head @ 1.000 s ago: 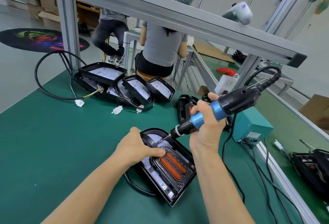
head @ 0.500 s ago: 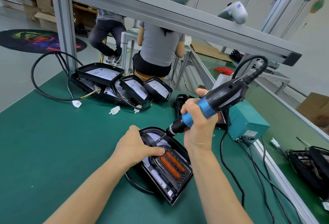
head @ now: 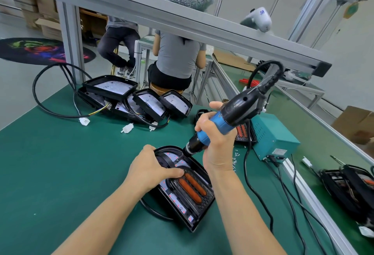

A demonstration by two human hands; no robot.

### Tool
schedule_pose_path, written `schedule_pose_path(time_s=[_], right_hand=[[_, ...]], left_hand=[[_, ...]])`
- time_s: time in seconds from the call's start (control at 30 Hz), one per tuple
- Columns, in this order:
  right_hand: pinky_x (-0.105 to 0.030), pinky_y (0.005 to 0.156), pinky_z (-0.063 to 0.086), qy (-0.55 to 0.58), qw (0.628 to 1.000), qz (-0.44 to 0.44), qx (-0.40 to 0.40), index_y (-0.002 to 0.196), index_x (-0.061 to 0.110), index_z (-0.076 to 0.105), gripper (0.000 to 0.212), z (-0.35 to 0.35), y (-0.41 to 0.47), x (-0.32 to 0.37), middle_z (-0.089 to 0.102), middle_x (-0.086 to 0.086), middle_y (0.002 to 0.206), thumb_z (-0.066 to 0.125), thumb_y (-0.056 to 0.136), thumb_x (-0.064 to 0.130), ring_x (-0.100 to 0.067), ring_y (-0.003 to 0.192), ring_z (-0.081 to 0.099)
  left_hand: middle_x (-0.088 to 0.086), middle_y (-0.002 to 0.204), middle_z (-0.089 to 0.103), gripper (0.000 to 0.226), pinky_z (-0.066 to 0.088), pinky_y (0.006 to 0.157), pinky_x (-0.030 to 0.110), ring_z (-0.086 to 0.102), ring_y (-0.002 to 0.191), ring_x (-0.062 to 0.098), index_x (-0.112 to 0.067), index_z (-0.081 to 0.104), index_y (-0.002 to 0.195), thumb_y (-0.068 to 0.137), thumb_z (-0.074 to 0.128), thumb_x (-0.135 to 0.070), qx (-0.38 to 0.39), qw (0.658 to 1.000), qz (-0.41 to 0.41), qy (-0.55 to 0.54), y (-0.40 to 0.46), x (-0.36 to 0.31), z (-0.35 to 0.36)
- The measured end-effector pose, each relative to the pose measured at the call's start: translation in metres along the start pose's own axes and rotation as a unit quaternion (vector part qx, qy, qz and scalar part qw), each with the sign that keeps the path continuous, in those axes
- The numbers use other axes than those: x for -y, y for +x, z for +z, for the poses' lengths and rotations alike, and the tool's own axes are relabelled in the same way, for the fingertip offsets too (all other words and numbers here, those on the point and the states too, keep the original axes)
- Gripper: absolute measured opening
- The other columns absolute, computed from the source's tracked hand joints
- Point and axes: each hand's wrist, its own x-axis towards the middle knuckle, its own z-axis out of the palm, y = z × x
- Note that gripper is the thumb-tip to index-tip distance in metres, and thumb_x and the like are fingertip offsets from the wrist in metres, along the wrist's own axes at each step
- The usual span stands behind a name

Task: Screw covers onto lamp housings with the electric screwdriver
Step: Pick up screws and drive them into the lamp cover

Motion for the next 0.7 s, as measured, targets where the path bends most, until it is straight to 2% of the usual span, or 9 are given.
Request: schedule_pose_path(time_s=[0.1,0.17,0.27,0.47,0.6,0.7], right_hand=[[-0.023,0.068,0.047,-0.012,0.998,0.042,0.037,0.087,0.030,0.066,0.031,-0.005,0.005,0.008,0.057,-0.003,0.076,0.067,0.068,0.005,-0.017,0.071,0.053],[-0.022,0.069,0.047,-0.011,0.996,0.071,0.055,0.093,0.026,0.066,0.034,-0.009,0.010,0.015,0.058,-0.002,0.082,0.070,0.067,0.006,-0.015,0.075,0.053],[-0.024,0.069,0.049,-0.006,0.996,0.084,0.041,0.100,0.017,0.061,0.035,-0.012,0.011,0.019,0.058,0.005,0.074,0.069,0.069,0.002,-0.013,0.072,0.054],[-0.037,0.080,0.046,-0.020,0.996,0.087,-0.018,0.087,0.020,0.058,0.026,-0.011,0.006,0.020,0.055,-0.003,0.074,0.072,0.069,0.007,-0.021,0.074,0.053],[-0.036,0.078,0.049,-0.020,0.997,0.070,-0.002,0.074,0.029,0.062,0.023,-0.011,0.005,0.020,0.056,0.001,0.069,0.070,0.072,0.007,-0.019,0.068,0.056],[-0.033,0.073,0.048,-0.033,0.998,0.054,0.023,0.064,0.029,0.061,0.025,-0.011,0.005,0.019,0.057,0.005,0.067,0.067,0.073,0.006,-0.019,0.069,0.054]], left_hand=[[-0.002,0.108,0.057,0.094,0.045,0.083,0.036,0.055,0.101,0.021,-0.014,0.041,0.122,0.048,0.090,-0.047,0.002,1.000,-0.001,-0.011,0.002,0.001,0.001],[-0.001,0.109,0.057,0.096,0.045,0.083,0.035,0.055,0.101,0.021,-0.014,0.041,0.123,0.048,0.090,-0.047,0.001,1.000,-0.002,-0.013,0.002,0.001,0.001],[-0.003,0.104,0.057,0.091,0.045,0.082,0.035,0.055,0.098,0.020,-0.015,0.041,0.119,0.049,0.090,-0.047,0.003,1.000,-0.002,-0.015,0.000,0.001,0.001],[-0.006,0.096,0.057,0.082,0.047,0.082,0.036,0.056,0.092,0.017,-0.019,0.040,0.108,0.049,0.090,-0.046,0.002,1.000,-0.003,-0.019,-0.004,0.002,0.000],[-0.004,0.099,0.058,0.083,0.047,0.083,0.036,0.056,0.094,0.018,-0.018,0.041,0.110,0.049,0.090,-0.045,0.003,1.000,-0.001,-0.020,-0.005,0.001,-0.001],[-0.004,0.100,0.058,0.085,0.047,0.083,0.036,0.056,0.094,0.018,-0.016,0.041,0.113,0.050,0.090,-0.045,0.004,1.000,0.000,-0.020,-0.005,0.001,0.000]])
